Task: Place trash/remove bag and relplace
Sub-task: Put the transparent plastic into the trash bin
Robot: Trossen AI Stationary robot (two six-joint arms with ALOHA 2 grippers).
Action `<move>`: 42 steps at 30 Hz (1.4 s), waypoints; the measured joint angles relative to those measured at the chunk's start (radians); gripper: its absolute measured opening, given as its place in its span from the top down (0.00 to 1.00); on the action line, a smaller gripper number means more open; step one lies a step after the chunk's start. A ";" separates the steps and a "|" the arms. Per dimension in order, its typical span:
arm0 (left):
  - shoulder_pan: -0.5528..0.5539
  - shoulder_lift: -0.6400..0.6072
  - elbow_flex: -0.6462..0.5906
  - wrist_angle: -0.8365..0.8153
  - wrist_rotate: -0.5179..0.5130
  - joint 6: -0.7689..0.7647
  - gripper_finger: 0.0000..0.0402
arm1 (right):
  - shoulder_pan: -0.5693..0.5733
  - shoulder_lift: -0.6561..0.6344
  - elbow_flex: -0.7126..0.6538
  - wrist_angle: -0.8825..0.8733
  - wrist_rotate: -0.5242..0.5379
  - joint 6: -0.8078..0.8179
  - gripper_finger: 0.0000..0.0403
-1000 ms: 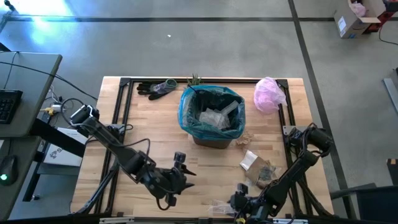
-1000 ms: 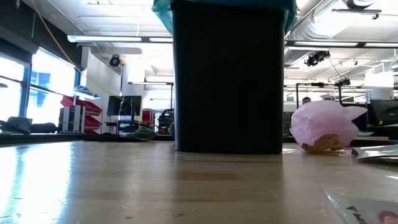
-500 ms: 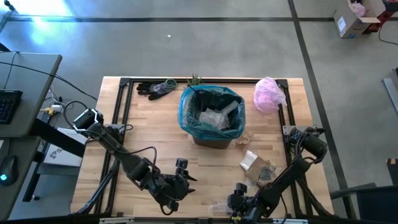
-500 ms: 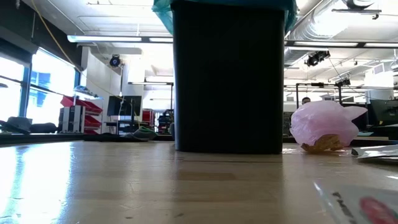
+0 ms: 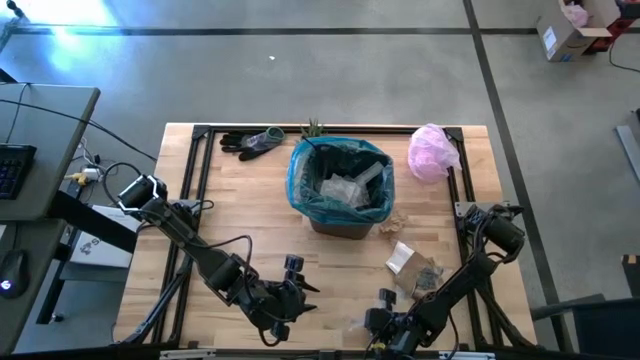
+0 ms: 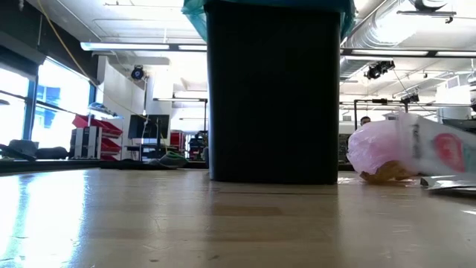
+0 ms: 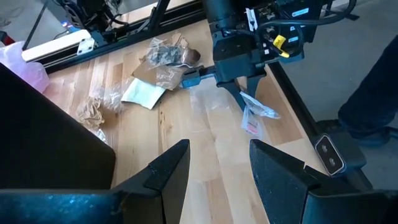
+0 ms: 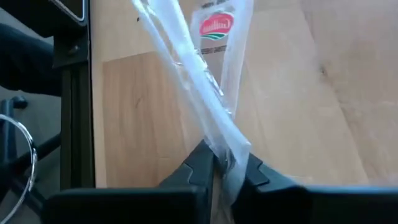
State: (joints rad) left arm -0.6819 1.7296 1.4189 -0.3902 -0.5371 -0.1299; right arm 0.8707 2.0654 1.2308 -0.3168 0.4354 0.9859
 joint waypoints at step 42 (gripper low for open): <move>-0.066 0.000 -0.438 0.599 -0.087 -0.313 0.62 | -0.420 -0.140 1.095 -1.175 0.665 -0.593 1.00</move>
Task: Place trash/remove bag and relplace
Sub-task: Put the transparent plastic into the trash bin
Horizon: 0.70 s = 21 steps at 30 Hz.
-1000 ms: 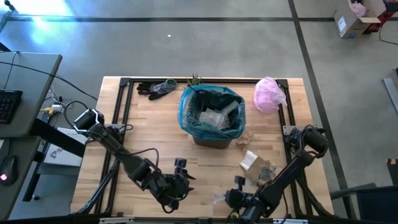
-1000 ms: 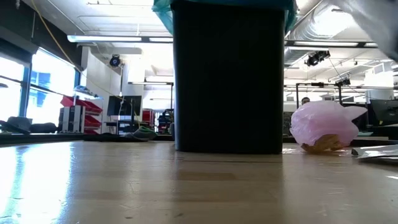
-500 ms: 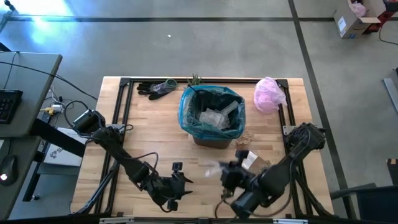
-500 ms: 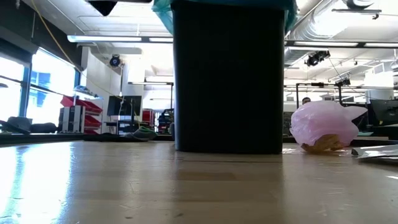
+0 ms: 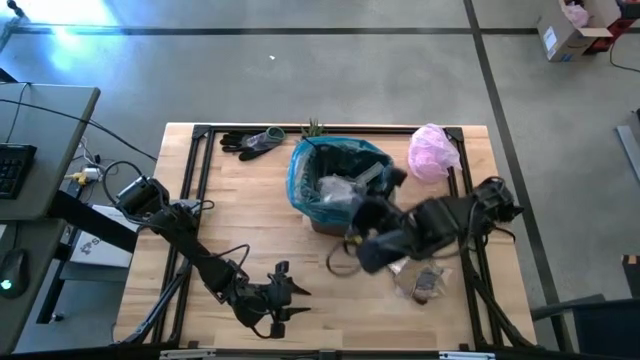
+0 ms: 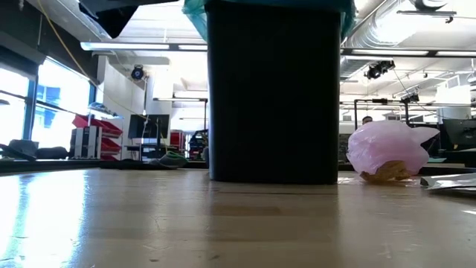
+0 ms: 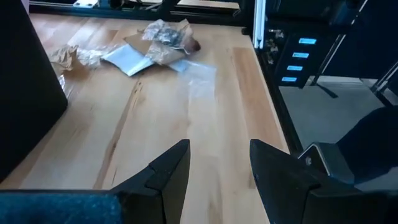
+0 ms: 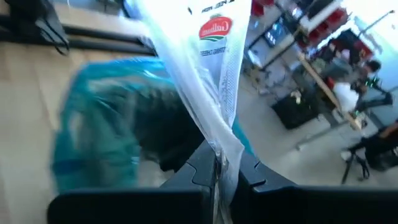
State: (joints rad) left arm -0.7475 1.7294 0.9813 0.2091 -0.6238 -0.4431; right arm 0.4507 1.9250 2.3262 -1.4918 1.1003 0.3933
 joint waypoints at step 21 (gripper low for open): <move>-0.006 0.001 0.000 0.045 -0.033 0.000 0.62 | -0.259 -0.009 -0.005 -0.079 -0.353 0.013 1.00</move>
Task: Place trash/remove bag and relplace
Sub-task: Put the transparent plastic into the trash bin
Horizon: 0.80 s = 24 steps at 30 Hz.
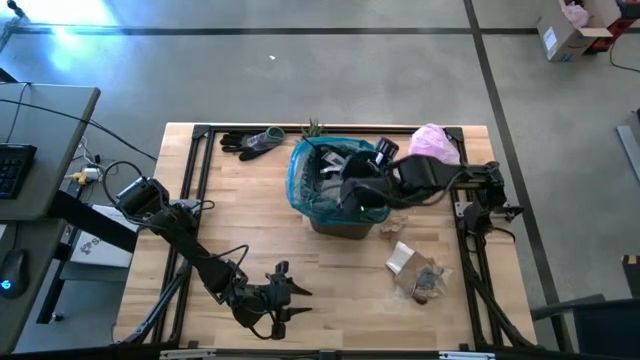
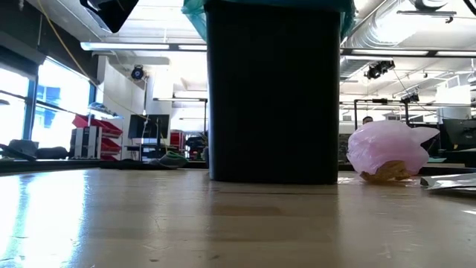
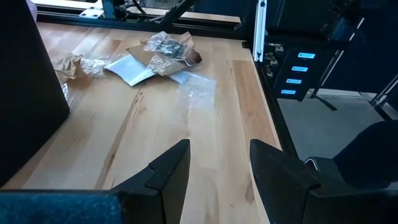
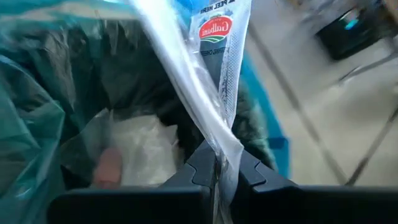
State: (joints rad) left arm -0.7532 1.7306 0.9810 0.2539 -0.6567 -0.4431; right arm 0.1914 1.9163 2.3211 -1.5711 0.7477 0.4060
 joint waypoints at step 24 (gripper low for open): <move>-0.013 0.000 0.000 -0.002 -0.005 0.004 0.62 | -0.073 0.018 -0.014 0.000 -0.203 0.023 0.48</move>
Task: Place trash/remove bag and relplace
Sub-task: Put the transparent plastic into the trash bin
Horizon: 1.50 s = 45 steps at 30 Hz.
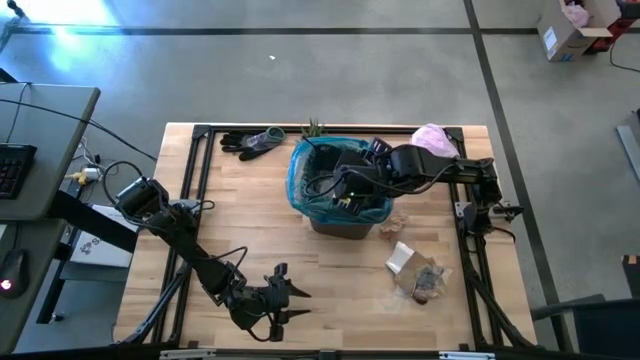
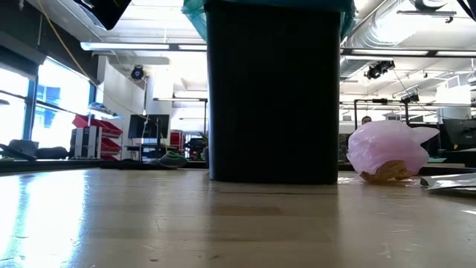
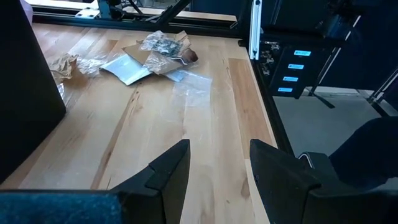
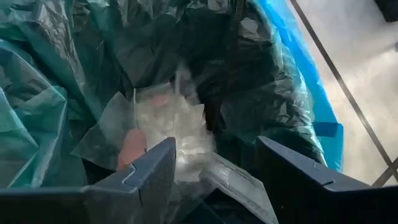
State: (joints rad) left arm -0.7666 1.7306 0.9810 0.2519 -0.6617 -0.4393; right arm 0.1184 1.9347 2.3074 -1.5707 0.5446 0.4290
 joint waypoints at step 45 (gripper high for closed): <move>0.106 0.169 0.000 0.332 0.205 0.048 0.62 | 0.829 0.483 0.001 -0.001 0.029 1.015 0.48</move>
State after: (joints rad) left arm -0.6605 1.8999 0.9813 0.5838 -0.4570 -0.3908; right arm 0.9477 2.4174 2.3081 -1.5715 0.5739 1.4438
